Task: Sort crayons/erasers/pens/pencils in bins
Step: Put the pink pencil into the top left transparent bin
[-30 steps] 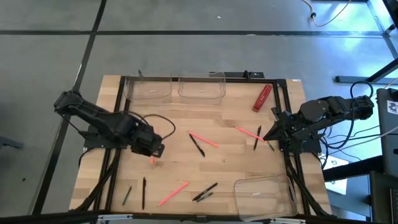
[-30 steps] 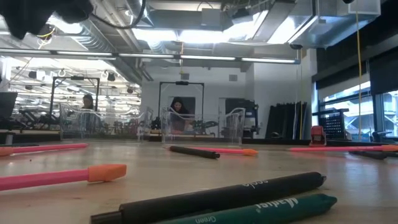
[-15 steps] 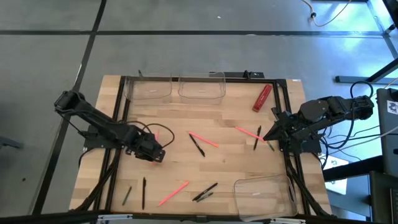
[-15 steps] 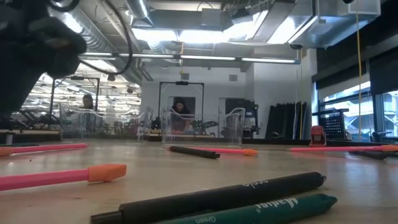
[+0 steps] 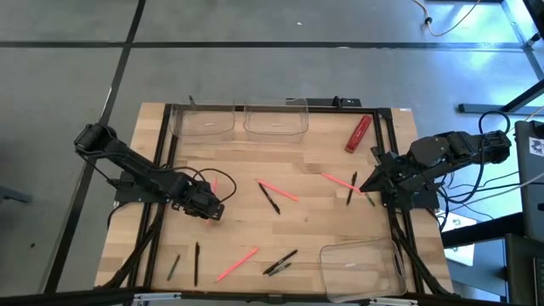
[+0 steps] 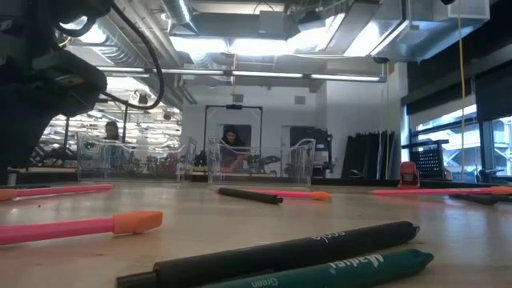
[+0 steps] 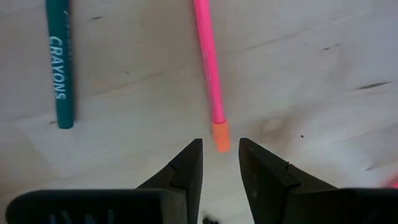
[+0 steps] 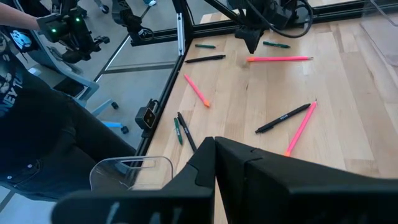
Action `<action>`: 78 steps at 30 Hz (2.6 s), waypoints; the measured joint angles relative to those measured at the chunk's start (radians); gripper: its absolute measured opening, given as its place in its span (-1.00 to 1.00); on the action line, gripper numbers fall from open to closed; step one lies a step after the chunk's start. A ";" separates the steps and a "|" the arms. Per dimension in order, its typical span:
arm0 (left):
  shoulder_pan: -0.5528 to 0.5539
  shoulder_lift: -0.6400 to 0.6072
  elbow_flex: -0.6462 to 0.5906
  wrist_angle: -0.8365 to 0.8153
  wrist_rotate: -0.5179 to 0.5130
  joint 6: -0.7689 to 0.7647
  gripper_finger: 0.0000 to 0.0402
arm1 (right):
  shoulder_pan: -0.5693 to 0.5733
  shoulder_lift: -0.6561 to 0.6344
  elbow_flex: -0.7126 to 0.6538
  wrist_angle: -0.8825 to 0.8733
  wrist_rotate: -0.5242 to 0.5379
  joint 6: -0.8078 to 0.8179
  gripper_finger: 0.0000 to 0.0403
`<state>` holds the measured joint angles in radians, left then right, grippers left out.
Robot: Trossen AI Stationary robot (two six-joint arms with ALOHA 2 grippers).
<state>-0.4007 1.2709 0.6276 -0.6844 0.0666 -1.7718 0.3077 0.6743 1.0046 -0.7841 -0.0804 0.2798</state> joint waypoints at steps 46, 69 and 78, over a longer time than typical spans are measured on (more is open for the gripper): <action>-0.066 0.172 -0.016 0.125 -0.042 -0.052 -0.89 | 0.000 0.000 0.000 0.000 0.001 0.000 -0.97; -0.058 0.179 0.203 0.052 -0.140 0.032 -0.98 | 0.000 0.000 0.000 -0.005 0.101 -0.051 -0.97; -0.003 0.177 0.426 -0.222 -0.222 0.124 -0.98 | 0.000 0.000 0.000 -0.004 0.290 -0.153 -0.97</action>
<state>-0.4038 1.4483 1.0537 -0.9061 -0.1558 -1.6473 0.3077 0.6742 1.0042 -0.7883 0.2095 0.1270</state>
